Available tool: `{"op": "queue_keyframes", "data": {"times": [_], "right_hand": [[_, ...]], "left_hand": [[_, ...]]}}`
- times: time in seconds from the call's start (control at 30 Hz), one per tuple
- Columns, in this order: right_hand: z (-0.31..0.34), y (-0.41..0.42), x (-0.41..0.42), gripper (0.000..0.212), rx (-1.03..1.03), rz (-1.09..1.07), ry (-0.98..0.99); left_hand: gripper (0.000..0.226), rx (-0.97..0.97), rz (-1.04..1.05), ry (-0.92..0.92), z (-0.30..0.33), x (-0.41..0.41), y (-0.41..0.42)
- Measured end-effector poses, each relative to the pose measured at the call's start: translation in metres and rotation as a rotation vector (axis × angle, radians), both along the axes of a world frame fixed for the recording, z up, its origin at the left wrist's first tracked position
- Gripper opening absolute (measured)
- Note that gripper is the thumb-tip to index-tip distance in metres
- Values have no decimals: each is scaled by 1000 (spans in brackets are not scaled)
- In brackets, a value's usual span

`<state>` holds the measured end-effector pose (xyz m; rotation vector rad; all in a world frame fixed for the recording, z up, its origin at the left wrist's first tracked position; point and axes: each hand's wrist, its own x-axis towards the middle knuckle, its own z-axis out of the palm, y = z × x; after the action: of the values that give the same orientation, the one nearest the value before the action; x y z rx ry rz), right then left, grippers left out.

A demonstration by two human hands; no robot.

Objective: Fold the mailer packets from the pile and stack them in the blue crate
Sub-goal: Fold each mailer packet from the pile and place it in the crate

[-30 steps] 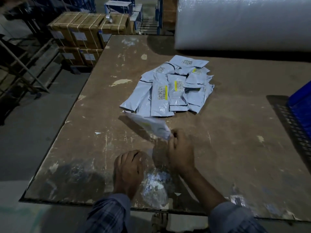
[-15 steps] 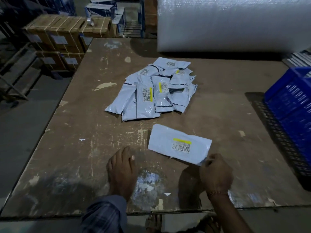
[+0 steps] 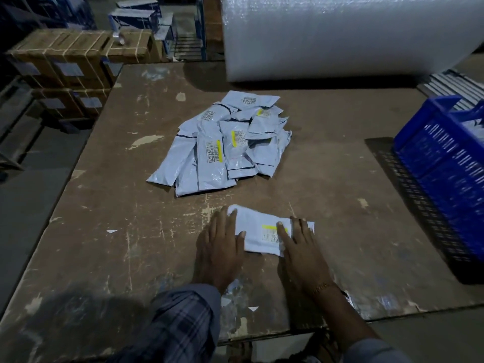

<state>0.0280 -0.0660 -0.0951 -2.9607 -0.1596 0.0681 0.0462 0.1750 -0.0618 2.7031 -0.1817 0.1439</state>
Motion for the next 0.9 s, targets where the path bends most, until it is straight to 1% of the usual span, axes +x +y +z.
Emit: {"op": "queue_keyframes", "data": {"times": [0.07, 0.1, 0.17, 0.23, 0.43, 0.67, 0.9], "right_hand": [[-1, -7, -2, 65, 36, 56, 4], [0, -7, -1, 62, 64, 40, -5], [1, -2, 7, 60, 74, -56, -31], [3, 7, 18, 63, 47, -129, -62], [-1, 12, 28, 61, 21, -119, -100], [-2, 12, 35, 63, 16, -98, -99], [-1, 13, 38, 62, -6, -89, -98]], "left_hand": [[62, 47, -116, 19, -3, 11, -11], [64, 74, -178, 39, -9, 17, -15], [70, 136, -285, 85, -23, 26, -22], [70, 188, -336, 81, -34, 30, -25], [63, 221, -351, 33, -35, 29, -24], [62, 343, -320, 75, -33, 29, -27], [60, 284, -302, 94, -36, 31, -27]]}}
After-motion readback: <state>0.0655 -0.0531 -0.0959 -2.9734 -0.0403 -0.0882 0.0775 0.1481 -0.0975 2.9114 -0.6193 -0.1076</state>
